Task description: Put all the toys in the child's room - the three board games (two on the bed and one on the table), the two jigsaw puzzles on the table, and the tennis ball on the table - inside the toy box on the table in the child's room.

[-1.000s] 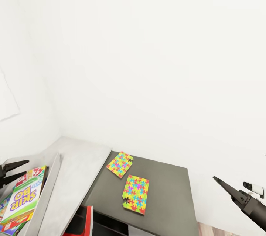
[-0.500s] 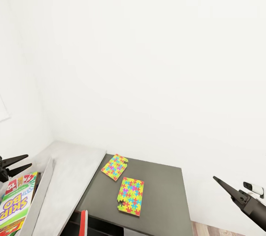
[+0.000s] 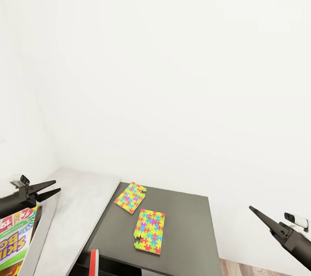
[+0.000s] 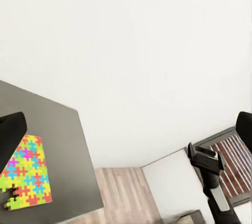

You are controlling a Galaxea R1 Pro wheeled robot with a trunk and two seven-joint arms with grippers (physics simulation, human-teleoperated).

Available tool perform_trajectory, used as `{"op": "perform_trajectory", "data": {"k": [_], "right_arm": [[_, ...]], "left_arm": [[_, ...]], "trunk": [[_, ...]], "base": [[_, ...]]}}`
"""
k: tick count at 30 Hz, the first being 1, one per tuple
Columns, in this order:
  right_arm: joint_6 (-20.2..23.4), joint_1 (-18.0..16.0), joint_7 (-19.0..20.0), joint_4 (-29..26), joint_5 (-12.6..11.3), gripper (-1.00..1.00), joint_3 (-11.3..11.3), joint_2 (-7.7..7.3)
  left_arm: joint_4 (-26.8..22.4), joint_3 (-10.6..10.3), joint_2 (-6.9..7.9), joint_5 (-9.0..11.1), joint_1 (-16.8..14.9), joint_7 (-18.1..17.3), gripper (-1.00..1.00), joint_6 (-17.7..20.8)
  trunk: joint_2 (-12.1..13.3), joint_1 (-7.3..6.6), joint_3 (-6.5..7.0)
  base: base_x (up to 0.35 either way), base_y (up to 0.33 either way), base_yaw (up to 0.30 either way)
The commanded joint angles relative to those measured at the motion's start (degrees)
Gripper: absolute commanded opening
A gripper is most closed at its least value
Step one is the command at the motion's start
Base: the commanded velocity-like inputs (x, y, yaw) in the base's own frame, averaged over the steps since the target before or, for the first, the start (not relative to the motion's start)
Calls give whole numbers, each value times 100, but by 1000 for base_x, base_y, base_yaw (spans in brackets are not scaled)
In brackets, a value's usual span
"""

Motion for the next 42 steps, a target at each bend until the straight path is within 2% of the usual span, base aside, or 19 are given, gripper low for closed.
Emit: {"op": "perform_trajectory", "data": {"k": [1, 9, 22, 34, 42], "right_arm": [[54, -2, 9, 2, -17, 100, -1, -3], [85, 0, 3, 6, -30, 100, 7, -21], [91, -2, -5, 7, -25, 100, 2, -15], [87, 0, -4, -1, -13, 100, -3, -6], [86, -1, -7, 6, -27, 100, -3, -11]], "left_arm": [[-31, -19, -15, -7, -1, -22, 100, 61], [-144, -92, -66, -14, 0, -14, 100, 61], [-175, -97, -75, -15, 0, -13, 100, 61], [-182, -97, -72, -15, 0, -13, 100, 61], [-196, -101, -72, -15, 0, -13, 100, 61]], "trunk": [[-4, 2, -4], [-4, 2, -55], [-4, 2, -160], [-4, 2, -171], [-4, 2, -155]], "base": [[0, 0, -8], [-35, 0, -3], [-13, 0, 0], [0, -4, 0], [0, -187, -106]]}}
